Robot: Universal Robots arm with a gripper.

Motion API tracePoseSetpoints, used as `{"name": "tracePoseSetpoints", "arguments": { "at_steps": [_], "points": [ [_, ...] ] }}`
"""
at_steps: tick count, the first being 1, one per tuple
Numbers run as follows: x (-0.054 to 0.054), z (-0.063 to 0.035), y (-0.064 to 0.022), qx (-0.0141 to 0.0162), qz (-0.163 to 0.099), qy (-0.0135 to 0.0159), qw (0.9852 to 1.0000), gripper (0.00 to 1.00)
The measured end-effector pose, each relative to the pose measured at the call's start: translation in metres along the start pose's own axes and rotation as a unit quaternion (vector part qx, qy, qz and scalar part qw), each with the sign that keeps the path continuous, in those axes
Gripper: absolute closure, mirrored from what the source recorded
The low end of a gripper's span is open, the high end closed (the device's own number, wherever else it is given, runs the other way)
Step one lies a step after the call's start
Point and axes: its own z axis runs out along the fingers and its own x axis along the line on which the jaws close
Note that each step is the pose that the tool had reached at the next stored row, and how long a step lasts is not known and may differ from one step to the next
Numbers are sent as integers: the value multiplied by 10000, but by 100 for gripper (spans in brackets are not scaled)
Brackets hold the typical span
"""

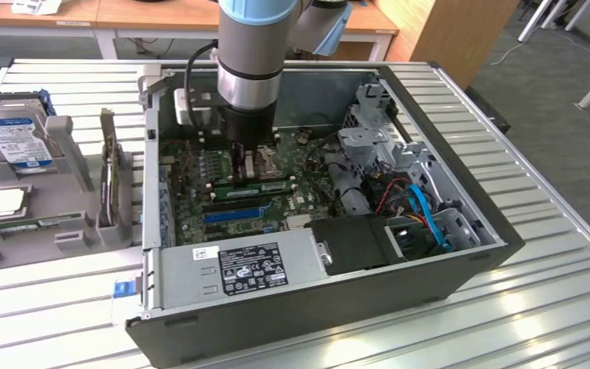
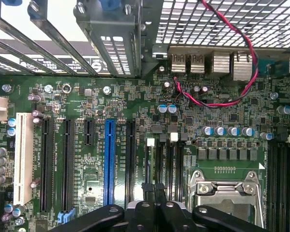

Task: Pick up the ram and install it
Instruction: 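Press down the ram until it locks into place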

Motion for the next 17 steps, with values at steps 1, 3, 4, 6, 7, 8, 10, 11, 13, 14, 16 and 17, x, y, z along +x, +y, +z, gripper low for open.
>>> {"name": "tracePoseSetpoints", "arguments": {
  "at_steps": [1,3,4,6,7,8,10,11,13,14,16,17],
  "points": [
    [0,-9,0,1,0,-1,10000,90],
    [0,-32,1,0,0,0,10000,90],
    [-1,-45,2,0,0,0,10000,90],
    [-1,-72,2,0,0,0,10000,90],
    [-1,-87,3,0,0,0,10000,90],
    [-1,-103,3,0,0,0,10000,90],
    [-2,-135,4,0,0,0,10000,90],
    [-2,-151,5,0,0,0,10000,90],
    [-3,-184,6,0,0,0,10000,90],
    [-3,-202,6,0,0,0,10000,90],
    [-4,-226,7,0,0,0,10000,90],
    [-4,-235,7,0,0,0,10000,90]
  ]
}}
